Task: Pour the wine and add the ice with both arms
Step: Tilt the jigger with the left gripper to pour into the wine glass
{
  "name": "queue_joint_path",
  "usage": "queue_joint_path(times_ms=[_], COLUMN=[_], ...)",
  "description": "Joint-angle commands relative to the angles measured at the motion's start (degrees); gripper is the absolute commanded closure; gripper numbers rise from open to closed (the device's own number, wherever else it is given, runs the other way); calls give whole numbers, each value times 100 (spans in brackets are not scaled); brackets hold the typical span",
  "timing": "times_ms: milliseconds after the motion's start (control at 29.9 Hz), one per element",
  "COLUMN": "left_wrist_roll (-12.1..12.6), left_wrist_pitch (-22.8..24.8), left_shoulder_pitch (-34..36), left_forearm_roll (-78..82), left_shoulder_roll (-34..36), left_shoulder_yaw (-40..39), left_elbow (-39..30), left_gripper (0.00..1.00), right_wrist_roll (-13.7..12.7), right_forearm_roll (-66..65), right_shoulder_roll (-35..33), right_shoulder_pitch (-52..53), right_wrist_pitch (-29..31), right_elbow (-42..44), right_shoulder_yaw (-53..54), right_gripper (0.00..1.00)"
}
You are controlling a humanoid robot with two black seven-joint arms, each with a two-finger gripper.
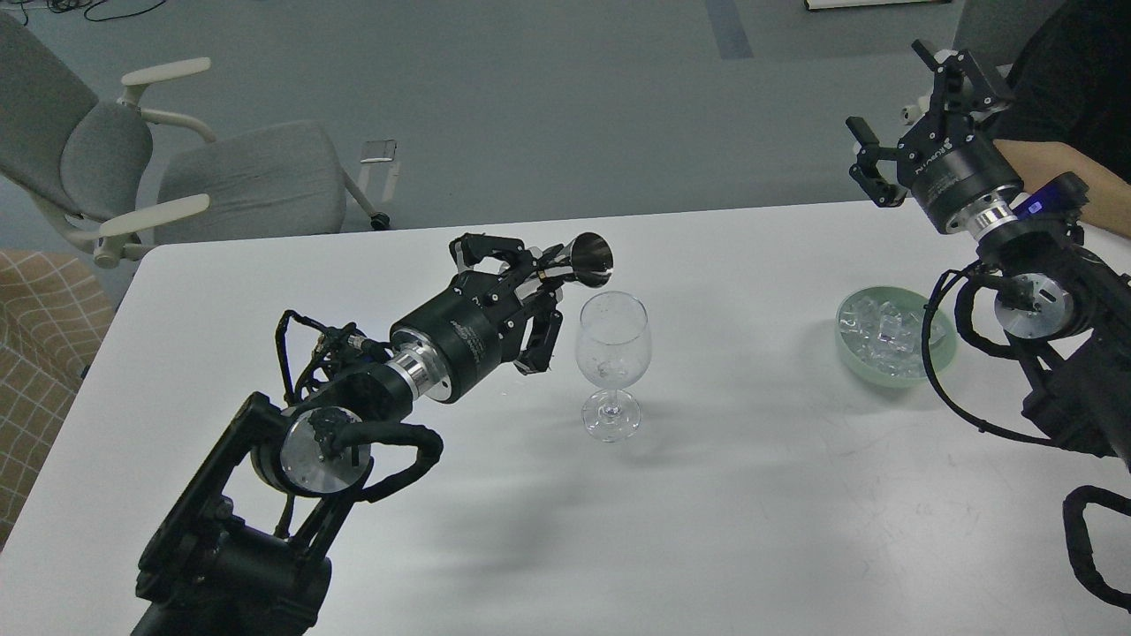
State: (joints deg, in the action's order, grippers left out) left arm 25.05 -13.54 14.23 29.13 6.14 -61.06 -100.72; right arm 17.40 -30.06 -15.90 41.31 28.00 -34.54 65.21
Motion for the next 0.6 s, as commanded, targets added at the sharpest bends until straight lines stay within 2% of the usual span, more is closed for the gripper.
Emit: queue_joint_path(times_ms=[0, 568], left_wrist_roll=[0, -27], left_wrist_pitch=[0, 53], left_shoulder_pitch=[44, 168], left_forearm_roll=[163, 866], left_shoulder_roll=[-34, 1], left_shoulder_yaw=[15, 138], left_elbow=[0, 0], left_gripper=[100, 100], right_wrist_roll=[0, 0], right_forearm_roll=[0, 0], right_shoulder_roll=[0, 8], right_shoulder_pitch=[0, 0], right_wrist_pitch=[0, 0], right_elbow=[0, 0], right_shoulder_yaw=[0, 0], right_gripper=[0, 0])
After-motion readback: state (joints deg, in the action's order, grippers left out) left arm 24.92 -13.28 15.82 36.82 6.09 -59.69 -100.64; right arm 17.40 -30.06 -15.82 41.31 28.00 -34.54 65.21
